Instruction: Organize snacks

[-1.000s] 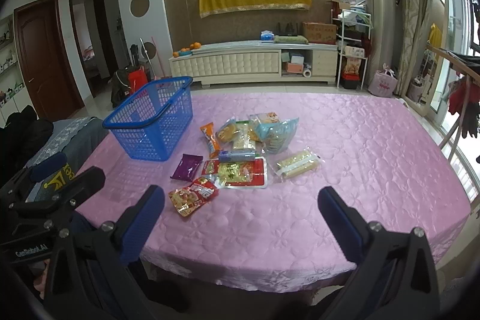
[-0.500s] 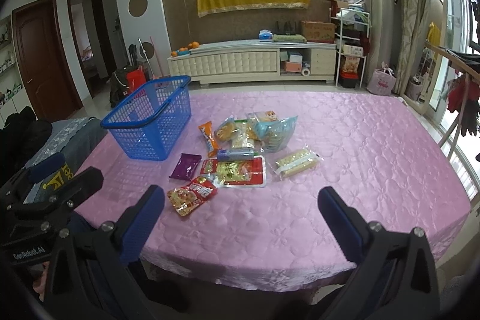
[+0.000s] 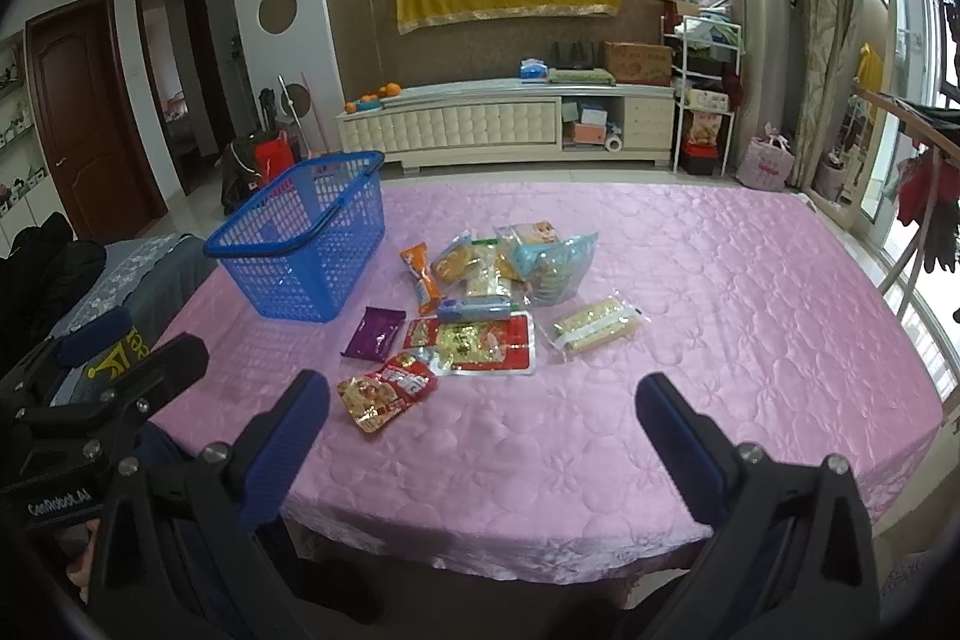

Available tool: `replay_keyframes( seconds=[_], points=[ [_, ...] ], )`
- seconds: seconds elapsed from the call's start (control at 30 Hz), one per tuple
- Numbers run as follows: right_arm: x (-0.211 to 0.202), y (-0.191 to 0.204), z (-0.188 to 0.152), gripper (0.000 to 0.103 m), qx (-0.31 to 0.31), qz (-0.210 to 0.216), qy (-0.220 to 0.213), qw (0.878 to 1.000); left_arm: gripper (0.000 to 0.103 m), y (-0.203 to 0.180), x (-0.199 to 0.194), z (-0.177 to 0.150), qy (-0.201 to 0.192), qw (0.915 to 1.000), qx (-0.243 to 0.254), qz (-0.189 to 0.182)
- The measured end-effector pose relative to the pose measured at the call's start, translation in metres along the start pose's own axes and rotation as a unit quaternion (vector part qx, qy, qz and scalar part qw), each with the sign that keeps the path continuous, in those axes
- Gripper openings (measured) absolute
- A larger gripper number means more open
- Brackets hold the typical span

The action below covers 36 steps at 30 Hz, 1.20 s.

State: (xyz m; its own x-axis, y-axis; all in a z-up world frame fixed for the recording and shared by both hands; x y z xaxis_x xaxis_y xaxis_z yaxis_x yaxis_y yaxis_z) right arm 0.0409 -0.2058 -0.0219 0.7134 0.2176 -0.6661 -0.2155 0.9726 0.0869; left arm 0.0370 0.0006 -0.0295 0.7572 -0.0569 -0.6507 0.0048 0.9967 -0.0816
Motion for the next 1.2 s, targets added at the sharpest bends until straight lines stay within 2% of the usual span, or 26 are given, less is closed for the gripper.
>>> replay_keyframes(
  seconds=[0.2,0.37,0.6,0.7,0.8,1.0,1.1,1.2],
  points=[
    [0.001,0.002,0.007,0.103,-0.008,-0.001,-0.004,1.000,0.103,0.002,0.006,0.009,0.002,1.0000,0.003,0.001],
    [0.009,-0.007,0.014,0.103,0.000,-0.009,-0.006,1.000,0.103,0.005,0.019,0.020,0.021,0.9995,0.018,-0.014],
    [0.042,-0.028,0.018,0.103,0.048,0.018,0.032,0.998,0.103,0.007,0.051,0.028,0.061,0.9966,0.051,-0.019],
    [0.063,-0.026,0.016,0.103,0.034,0.000,0.061,0.998,0.103,0.006,0.073,0.025,0.094,0.9927,0.069,-0.031],
    [0.081,-0.024,0.011,0.103,0.028,0.021,0.090,0.995,0.103,0.002,0.093,0.020,0.120,0.9887,0.083,-0.032],
    [0.116,-0.027,0.002,0.103,0.029,0.028,0.140,0.989,0.103,0.000,0.130,0.014,0.165,0.9806,0.099,-0.039],
    [0.127,-0.030,0.001,0.103,0.025,0.025,0.154,0.987,0.103,-0.001,0.153,0.011,0.195,0.9739,0.108,-0.043],
    [0.141,-0.033,-0.001,0.103,0.024,0.023,0.169,0.985,0.103,-0.003,0.175,0.005,0.238,0.9630,0.110,-0.064]
  ],
)
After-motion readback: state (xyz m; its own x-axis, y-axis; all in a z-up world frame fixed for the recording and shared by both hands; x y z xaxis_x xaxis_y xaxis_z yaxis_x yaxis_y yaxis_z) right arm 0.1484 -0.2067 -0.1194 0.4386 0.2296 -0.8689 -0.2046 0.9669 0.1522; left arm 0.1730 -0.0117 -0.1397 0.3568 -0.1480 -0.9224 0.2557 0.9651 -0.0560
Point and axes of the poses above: each gripper's, at about its wrist camera, not at the fingertips, and x roughly the way its jaws point, y to its left, z to its top, the point moved 4 cm from there along x, roughly the way its jaws point, and after that the axes turned 9 degrees about y, right-handed, at the moved point
